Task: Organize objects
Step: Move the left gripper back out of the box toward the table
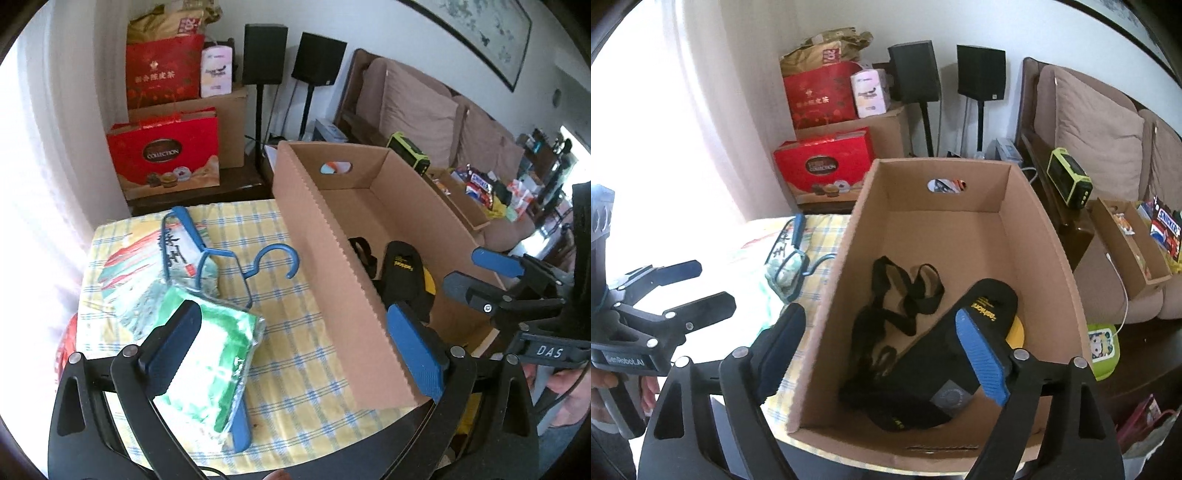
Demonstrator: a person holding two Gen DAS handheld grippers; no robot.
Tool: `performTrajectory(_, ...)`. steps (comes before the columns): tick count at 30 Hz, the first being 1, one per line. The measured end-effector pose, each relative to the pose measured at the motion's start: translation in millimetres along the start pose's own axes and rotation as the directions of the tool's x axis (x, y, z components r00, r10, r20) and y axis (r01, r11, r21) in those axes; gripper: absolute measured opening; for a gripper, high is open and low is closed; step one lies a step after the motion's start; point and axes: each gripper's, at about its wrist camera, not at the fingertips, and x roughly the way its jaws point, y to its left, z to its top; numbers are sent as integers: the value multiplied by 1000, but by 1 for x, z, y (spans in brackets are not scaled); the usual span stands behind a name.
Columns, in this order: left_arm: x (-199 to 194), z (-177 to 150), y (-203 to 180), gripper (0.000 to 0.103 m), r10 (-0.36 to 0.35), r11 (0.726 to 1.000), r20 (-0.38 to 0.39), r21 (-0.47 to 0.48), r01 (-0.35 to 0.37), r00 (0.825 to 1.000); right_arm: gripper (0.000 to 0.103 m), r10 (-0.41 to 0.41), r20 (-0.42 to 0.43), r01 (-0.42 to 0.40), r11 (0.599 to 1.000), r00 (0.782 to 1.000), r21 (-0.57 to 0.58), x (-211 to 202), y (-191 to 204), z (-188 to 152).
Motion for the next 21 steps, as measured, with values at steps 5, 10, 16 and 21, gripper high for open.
performTrajectory(5,-16,-8,10,103,27,1000,43,-8,-26,999,90,-6,-3,6,1000,1000,-14,-2,17,-2)
performTrajectory(10,-26,-17,17,103,59,998,58,-11,-58,997,101,8,17,-7,1000,1000,-28,-7,34,-4)
performTrajectory(16,-33,-25,35,103,67,997,71,-51,-64,995,101,7,32,-5,998,999,-61,-10,55,-6)
performTrajectory(21,-42,-34,51,103,110,992,83,-73,-104,990,103,28,30,-26,997,999,-68,-6,67,-7)
